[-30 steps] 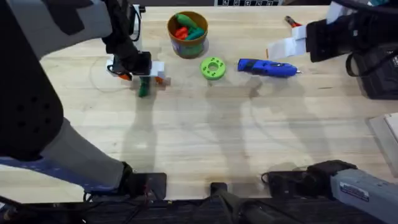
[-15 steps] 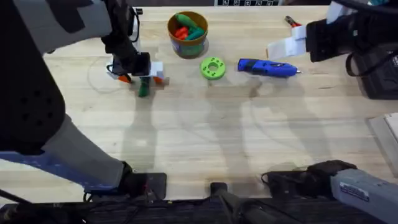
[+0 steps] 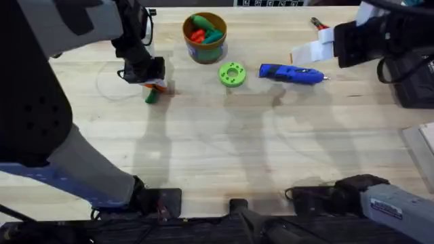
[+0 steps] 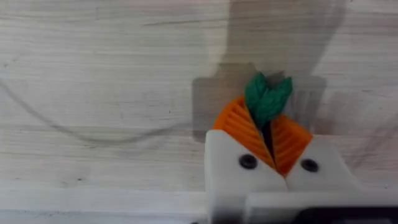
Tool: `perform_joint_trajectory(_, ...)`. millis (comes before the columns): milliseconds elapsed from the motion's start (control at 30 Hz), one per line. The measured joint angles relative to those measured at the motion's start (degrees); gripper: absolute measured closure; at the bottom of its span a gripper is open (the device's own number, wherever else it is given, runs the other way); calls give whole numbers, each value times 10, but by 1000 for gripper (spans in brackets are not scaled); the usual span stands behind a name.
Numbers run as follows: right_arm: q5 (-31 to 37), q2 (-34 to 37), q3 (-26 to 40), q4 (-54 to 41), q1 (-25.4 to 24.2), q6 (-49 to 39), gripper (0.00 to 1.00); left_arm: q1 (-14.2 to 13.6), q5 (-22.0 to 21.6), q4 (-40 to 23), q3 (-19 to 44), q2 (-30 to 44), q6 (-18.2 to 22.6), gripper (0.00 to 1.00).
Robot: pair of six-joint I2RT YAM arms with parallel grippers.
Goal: Pick up the gripper from the table and insert it into the empty holder that is missing its gripper. Then pick up a screw, insert it into the mounting hole, and use the screwdriver to tighten it. Finally, clean up the table by picking up the vegetable and placing it into the bucket.
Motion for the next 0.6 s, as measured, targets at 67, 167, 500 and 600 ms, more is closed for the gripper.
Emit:
perform_joint_trajectory(67, 0, 0, 0, 0, 0, 0, 8, 0, -2, -18, 6, 0, 0, 975)
perform_joint_trajectory(167, 0, 0, 0, 0, 0, 0, 7, 1, -7, -52, 27, 0, 0, 975)
perform_joint_trajectory(500, 0, 0, 0, 0, 0, 0, 7, 0, -5, -161, 186, -52, 6, 975)
perform_joint_trajectory(600, 0, 0, 0, 0, 0, 0, 8, -2, -4, -179, 237, -70, 13, 975)
